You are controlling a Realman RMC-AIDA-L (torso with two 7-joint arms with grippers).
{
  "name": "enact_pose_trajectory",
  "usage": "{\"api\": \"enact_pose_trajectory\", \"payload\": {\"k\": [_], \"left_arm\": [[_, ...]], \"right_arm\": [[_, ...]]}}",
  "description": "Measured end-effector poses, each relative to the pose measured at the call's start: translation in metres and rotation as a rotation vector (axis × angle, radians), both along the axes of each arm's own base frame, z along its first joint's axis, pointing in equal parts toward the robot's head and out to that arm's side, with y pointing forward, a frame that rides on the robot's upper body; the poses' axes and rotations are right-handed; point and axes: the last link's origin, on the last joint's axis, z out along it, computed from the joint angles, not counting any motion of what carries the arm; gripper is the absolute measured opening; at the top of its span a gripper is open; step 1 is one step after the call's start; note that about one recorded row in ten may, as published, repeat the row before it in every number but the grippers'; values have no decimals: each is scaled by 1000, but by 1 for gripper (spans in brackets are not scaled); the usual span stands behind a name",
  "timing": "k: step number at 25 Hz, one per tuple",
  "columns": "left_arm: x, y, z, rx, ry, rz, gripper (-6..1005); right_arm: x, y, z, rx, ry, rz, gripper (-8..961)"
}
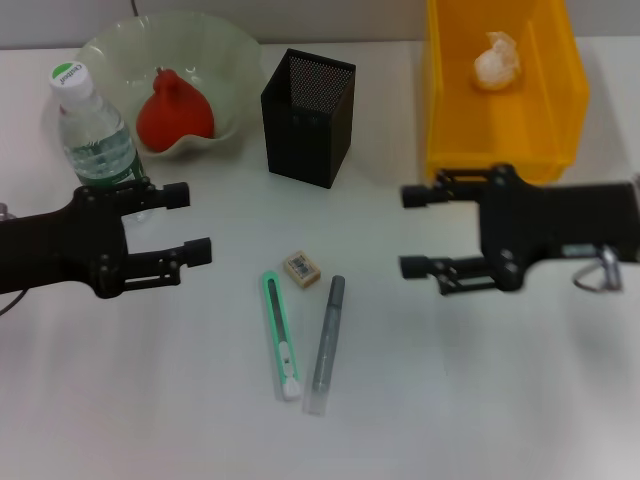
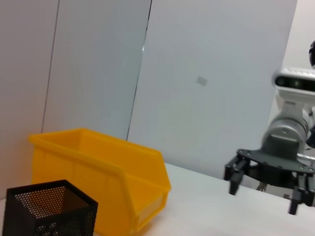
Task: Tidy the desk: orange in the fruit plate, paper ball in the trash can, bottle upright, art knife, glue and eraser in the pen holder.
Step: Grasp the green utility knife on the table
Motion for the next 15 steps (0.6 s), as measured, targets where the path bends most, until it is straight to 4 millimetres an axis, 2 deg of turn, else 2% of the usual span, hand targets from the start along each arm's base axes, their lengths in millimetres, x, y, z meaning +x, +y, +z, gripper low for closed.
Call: {"api": "enact_pose_trajectory", "payload": {"k": [3, 4, 6, 11, 14, 15], "left_arm": [[5, 2, -7, -12, -13, 2, 782], [5, 2, -7, -12, -13, 2, 782], [9, 2, -11, -16, -19, -12, 781], [21, 6, -17, -56, -4, -75, 781], [40, 16, -16, -104, 49, -190, 781], [56, 24, -12, -111, 110, -294, 781]], "right_arm": [[27, -25, 5, 20, 58, -26, 743], [27, -25, 5, 20, 58, -26, 743], [42, -35, 5, 52, 61, -39, 743], [47, -35, 3, 66, 62, -69, 743], [51, -31, 3, 82, 51, -109, 743], [53, -27, 5, 81, 43, -143, 744]]}}
